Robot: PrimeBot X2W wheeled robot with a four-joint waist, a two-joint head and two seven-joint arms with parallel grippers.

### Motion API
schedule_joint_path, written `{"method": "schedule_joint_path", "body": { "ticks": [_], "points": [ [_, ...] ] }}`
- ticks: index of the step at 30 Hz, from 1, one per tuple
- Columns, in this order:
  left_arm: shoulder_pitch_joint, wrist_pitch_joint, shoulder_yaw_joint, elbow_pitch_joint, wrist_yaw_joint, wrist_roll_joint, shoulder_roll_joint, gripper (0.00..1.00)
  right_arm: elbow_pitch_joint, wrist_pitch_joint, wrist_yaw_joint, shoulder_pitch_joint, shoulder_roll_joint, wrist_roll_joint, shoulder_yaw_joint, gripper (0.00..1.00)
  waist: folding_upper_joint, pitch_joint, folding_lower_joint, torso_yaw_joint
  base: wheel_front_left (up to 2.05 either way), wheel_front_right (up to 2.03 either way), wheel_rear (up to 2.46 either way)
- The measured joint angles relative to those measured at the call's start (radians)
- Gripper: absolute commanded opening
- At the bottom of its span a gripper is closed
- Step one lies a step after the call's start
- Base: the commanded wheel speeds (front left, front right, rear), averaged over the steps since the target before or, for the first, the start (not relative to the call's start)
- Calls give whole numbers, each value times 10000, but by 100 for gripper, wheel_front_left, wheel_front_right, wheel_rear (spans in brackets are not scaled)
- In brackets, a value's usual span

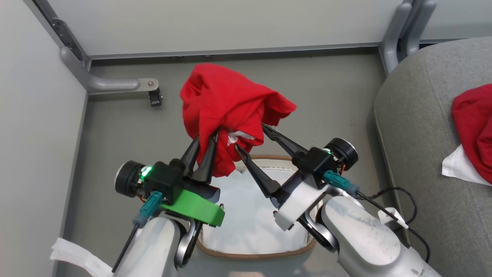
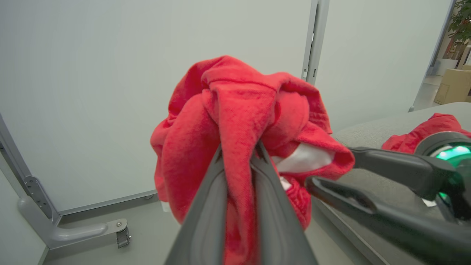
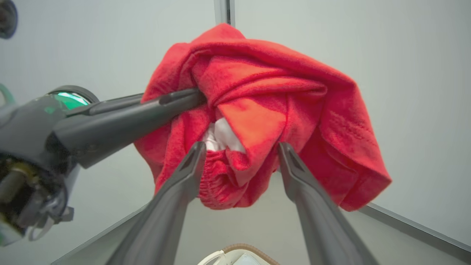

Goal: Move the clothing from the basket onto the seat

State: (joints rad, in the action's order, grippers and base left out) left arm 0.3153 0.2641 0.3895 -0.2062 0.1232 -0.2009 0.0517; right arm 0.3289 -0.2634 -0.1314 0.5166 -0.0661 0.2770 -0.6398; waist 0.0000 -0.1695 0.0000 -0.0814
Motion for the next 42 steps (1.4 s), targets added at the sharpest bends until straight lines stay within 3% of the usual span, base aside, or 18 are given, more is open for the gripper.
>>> {"method": "schedule_joint_path", "body": {
  "ticks": [14, 15, 16, 17, 26, 27, 28, 29, 36, 42],
  "points": [
    [35, 0, 1097, -205, 38, -596, -8, 0, 2190, 0, 0, 1656, 71, 430, -1011, 100, 0, 11, 0, -479, 0, 0, 0],
    [37, 0, 1156, -213, 38, -623, -8, 0, 2263, 2, 2, 1718, 79, 466, -1060, 54, 0, 16, 0, -517, 0, 0, 0],
    [37, 0, 1218, -224, 38, -646, -8, 0, 2334, 2, 0, 1754, 84, 510, -1106, 23, 1, 21, 0, -560, 0, 0, 0],
    [38, 0, 1246, -244, 40, -685, -10, 0, 2399, 0, 0, 1767, 98, 550, -1137, 0, 0, 26, 0, -598, 0, 0, 0],
    [47, 2, 1095, -284, 46, -784, -17, 0, 2451, 0, -2, 1789, 138, 633, -759, 0, 0, -2, 0, -632, 0, 0, 0],
    [47, 4, 1037, -301, 46, -771, -19, 34, 2437, 0, -4, 1772, 134, 608, -675, 0, 0, -12, 0, -596, 0, 0, 0],
    [47, 6, 989, -353, 48, -773, -19, 55, 2429, 2, -4, 1747, 134, 575, -589, 0, 1, -23, 0, -550, 0, 0, 0],
    [42, 4, 945, -385, 48, -769, -13, 100, 2422, 2, -4, 1714, 136, 579, -485, 0, 1, -32, 0, -487, 0, 0, 0],
    [51, 8, 773, -324, 48, -587, 119, 100, 2065, 4, 0, 1479, 27, 535, 389, 0, 0, -125, 0, 222, 0, 0, 0],
    [195, 6, 706, -255, 50, -491, 314, 100, 1549, 2, 0, 1133, -119, 382, 1310, 0, 1, -257, 0, 1261, 0, 0, 0]
  ]
}}
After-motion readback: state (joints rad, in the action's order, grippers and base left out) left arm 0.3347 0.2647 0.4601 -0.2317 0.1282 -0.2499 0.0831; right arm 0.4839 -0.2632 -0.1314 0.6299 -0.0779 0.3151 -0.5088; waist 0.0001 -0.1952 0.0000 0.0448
